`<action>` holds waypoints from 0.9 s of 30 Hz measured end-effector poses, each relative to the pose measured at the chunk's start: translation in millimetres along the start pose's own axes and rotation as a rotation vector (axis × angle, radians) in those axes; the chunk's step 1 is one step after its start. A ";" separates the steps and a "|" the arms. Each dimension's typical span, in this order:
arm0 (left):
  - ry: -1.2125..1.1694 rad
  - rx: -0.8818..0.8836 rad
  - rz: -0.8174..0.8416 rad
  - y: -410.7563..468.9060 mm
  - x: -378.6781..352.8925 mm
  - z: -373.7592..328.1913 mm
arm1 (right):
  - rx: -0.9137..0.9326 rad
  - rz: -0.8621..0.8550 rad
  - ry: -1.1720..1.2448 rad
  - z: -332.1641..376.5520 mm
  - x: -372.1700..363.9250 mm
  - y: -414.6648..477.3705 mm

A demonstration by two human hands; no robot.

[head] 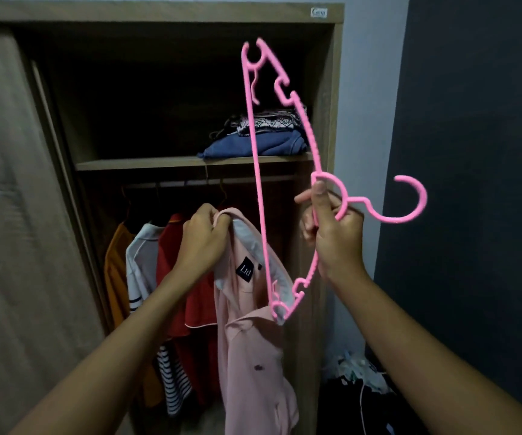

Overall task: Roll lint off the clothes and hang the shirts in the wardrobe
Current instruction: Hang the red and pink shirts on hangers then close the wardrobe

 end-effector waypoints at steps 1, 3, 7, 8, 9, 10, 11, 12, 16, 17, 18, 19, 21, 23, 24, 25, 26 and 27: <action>-0.012 -0.014 0.010 0.4 1.2 -6.8 | 0.037 -0.006 -0.011 6.1 -2.3 2.1; -0.042 -0.043 0.038 2.0 3.4 -19.8 | 0.106 -0.025 -0.023 13.1 -6.6 8.7; -0.130 -0.092 0.088 10.8 13.2 -43.9 | 0.136 0.024 -0.072 4.3 -12.6 15.8; -0.166 -0.090 0.091 14.5 18.4 -48.5 | 0.144 0.062 -0.112 -1.3 -13.5 14.9; -0.203 -0.080 0.088 18.0 24.9 -53.1 | 0.146 0.106 -0.147 -7.8 -13.7 13.9; -0.234 -0.065 0.082 21.5 32.5 -56.8 | 0.140 0.155 -0.176 -14.1 -12.6 13.7; -0.264 -0.046 0.079 24.7 41.2 -58.7 | 0.128 0.215 -0.192 -20.6 -10.6 15.1; -0.304 -0.021 0.079 27.0 50.3 -59.7 | 0.107 0.288 -0.207 -26.2 -8.7 16.6; -0.461 0.064 0.086 31.4 83.7 -53.3 | 0.043 0.495 -0.421 -40.8 7.5 23.5; -0.462 0.073 0.075 31.2 89.3 -50.0 | 0.028 0.532 -0.461 -41.2 11.5 25.0; -0.457 0.075 0.064 31.6 93.6 -45.5 | 0.016 0.569 -0.525 -41.1 15.1 26.8; -0.441 0.073 0.055 31.8 96.9 -40.4 | 0.009 0.602 -0.611 -39.6 17.9 29.0; -0.392 0.068 0.025 33.2 102.7 -28.8 | -0.009 0.678 -0.745 -33.3 22.3 34.8; -0.330 0.077 -0.006 35.0 107.4 -15.3 | -0.049 0.762 -0.793 -24.2 23.7 38.9; -0.291 0.079 -0.015 35.0 109.8 -10.4 | -0.076 0.818 -0.810 -19.9 23.0 38.7; -0.237 0.074 -0.022 34.5 111.0 -7.3 | -0.091 0.875 -0.843 -16.6 22.1 38.0; -0.182 0.060 -0.028 33.6 111.3 -5.5 | -0.092 0.919 -0.889 -13.9 20.9 38.0; -0.135 0.049 -0.032 32.8 110.2 -3.3 | -0.096 0.943 -0.921 -12.6 20.0 39.7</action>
Point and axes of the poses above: each hand's wrist, its own y-axis towards the middle knuckle, its own x-axis out of the back of the hand, z = x × y, the point moved 3 cm from there along y, towards the middle knuckle, and after that the axes turned 4 degrees about z, right-handed, at the moved point
